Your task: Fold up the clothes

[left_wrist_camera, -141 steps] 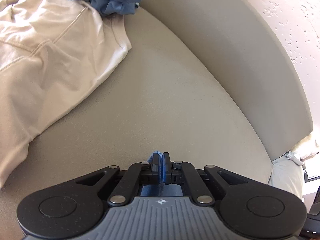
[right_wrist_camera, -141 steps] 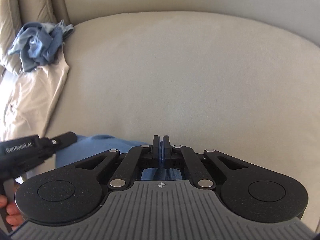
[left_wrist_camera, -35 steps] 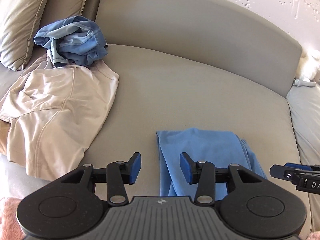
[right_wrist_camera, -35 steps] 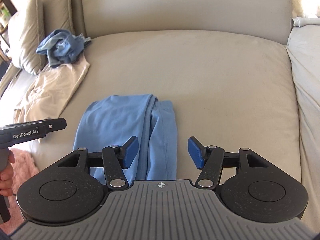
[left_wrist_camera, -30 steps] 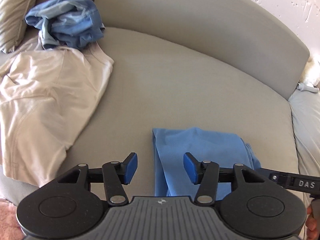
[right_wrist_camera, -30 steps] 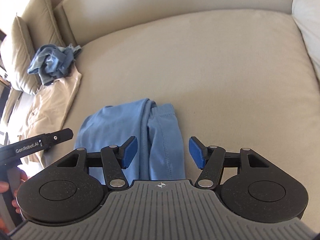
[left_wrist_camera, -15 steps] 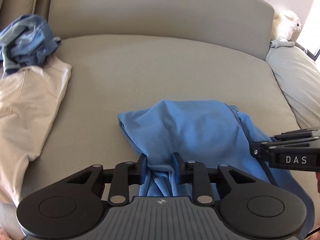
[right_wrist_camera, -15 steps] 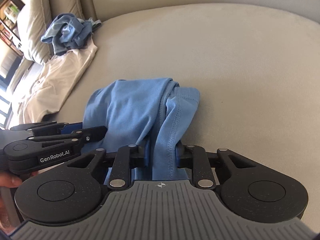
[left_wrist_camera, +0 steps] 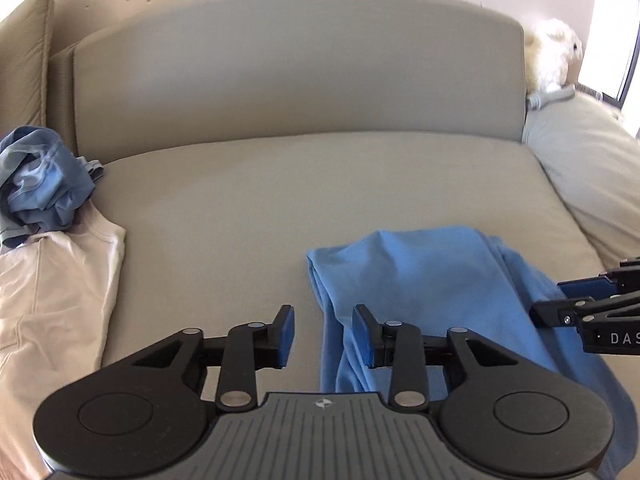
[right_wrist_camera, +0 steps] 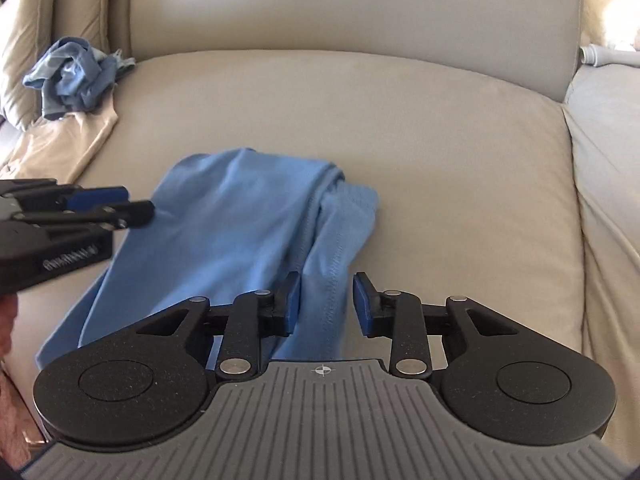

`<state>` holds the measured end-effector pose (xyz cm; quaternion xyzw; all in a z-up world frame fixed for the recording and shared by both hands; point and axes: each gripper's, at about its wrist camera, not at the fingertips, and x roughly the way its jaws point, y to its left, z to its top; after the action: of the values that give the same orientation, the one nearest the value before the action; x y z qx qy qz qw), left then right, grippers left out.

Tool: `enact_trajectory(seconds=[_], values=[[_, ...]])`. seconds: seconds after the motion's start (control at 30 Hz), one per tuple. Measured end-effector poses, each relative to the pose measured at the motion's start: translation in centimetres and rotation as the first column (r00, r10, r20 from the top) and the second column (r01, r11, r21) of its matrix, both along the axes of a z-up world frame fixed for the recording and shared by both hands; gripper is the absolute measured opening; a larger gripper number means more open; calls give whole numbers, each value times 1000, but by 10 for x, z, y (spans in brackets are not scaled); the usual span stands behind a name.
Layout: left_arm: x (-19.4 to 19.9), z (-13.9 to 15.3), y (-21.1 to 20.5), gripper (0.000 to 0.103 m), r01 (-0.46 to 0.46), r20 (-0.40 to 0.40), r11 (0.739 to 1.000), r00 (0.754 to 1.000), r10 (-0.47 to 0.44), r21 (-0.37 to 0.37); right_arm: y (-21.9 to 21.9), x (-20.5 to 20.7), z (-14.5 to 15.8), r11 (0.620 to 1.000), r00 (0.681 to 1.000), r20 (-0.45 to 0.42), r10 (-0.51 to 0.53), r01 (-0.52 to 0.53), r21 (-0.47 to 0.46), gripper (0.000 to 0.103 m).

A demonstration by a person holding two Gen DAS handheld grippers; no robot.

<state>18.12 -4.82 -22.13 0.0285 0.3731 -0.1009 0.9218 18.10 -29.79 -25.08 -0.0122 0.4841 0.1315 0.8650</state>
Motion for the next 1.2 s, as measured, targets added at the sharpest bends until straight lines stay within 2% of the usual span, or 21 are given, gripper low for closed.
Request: enact_trajectory(seconds=[0.03, 0.07, 0.13, 0.2, 0.23, 0.37, 0.47, 0.57, 0.67, 0.77, 0.83, 0.9, 0.93, 0.97, 1.07, 1.2], values=[[2, 7, 3, 27, -14, 19, 1000, 1000, 14, -14, -5, -1, 7, 1000, 1000, 19, 2, -2, 3, 50], [10, 10, 1, 13, -24, 17, 1000, 1000, 24, -18, -4, 2, 12, 1000, 999, 39, 7, -7, 3, 50], [29, 12, -7, 2, -43, 3, 999, 999, 43, -22, 2, 15, 19, 999, 997, 73, 31, -33, 18, 49], [56, 7, -18, 0, -67, -11, 998, 998, 67, -10, 10, 31, 24, 997, 993, 99, 60, -64, 41, 29], [70, 2, -23, 0, -68, -27, 998, 997, 68, -1, 18, 45, 22, 994, 992, 93, 83, -89, 69, 3], [101, -21, -28, 0, -49, -97, 999, 994, 49, 0, 47, 94, 3, 987, 990, 56, 130, -134, 84, 3], [115, -43, -22, 0, -81, -171, 997, 982, 79, -4, 60, 116, -13, 981, 987, 9, 161, -161, 111, 3], [117, -68, -16, 0, -112, -236, 993, 965, 115, 27, 75, 132, -34, 974, 979, -46, 199, -193, 115, 3], [111, -73, -15, 0, -96, -212, 995, 972, 103, 40, 83, 133, -57, 974, 970, -92, 224, -220, 58, 0], [112, -68, -11, 0, -99, -207, 994, 973, 104, 37, 62, 122, -51, 977, 976, -63, 210, -207, 58, 0], [108, -57, -6, 0, -112, -174, 993, 978, 116, 36, 44, 115, -43, 984, 983, -42, 179, -178, 24, 0], [97, -36, -6, 0, -68, -120, 997, 991, 64, -26, 28, 110, -30, 990, 990, -15, 141, -141, -23, 0], [91, -27, -9, 0, -29, -107, 997, 994, 22, -70, 21, 107, -23, 991, 992, 5, 128, -128, -35, 3], [84, -19, -12, 0, 10, -92, 994, 996, -20, -113, 16, 106, -17, 993, 993, 22, 118, -117, -25, 4], [79, -20, -31, 0, 54, -127, 991, 989, -70, -120, 13, 105, -2, 992, 992, 46, 115, -117, 38, 4], [73, -53, -26, 0, -12, -219, 999, 976, 1, -45, 30, 101, -11, 982, 982, 31, 187, -187, -26, 5]])
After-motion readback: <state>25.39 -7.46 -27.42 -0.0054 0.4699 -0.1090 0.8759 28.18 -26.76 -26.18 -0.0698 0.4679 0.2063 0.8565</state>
